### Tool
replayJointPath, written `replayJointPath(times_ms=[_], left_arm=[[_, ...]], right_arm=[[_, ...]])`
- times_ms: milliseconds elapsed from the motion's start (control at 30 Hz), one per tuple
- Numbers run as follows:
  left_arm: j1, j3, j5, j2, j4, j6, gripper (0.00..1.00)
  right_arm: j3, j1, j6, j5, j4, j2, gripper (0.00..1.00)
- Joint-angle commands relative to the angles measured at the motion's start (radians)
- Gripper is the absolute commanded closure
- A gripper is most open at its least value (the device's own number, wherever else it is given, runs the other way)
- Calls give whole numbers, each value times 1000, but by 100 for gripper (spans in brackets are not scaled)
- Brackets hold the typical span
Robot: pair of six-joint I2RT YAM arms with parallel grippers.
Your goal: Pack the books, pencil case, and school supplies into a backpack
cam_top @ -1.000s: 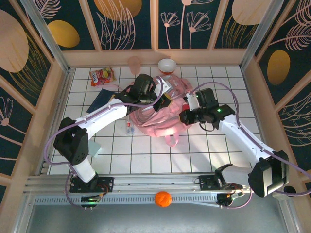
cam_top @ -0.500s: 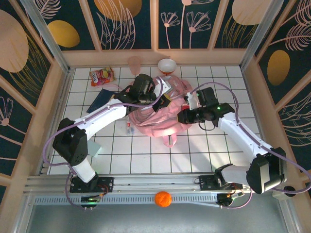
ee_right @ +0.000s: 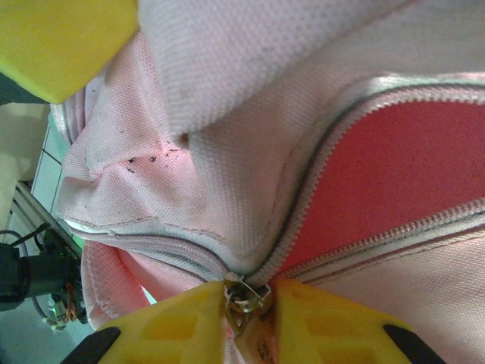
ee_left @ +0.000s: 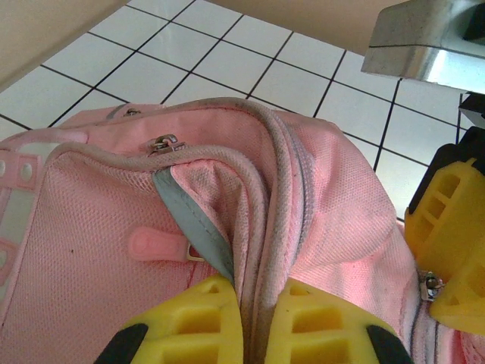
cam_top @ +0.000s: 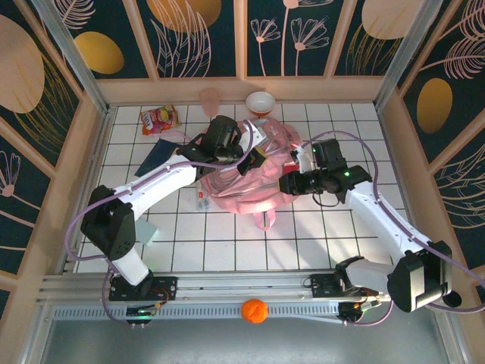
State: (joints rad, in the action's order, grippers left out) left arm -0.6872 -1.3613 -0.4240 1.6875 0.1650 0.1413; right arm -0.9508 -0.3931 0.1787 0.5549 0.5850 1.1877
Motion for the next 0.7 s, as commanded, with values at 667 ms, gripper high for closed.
replayJointPath(times_ms=[667], left_arm=[[3,-11,179,-47,-151,-62,100]], right_arm=[[-38,1,109,12,61,-42,100]])
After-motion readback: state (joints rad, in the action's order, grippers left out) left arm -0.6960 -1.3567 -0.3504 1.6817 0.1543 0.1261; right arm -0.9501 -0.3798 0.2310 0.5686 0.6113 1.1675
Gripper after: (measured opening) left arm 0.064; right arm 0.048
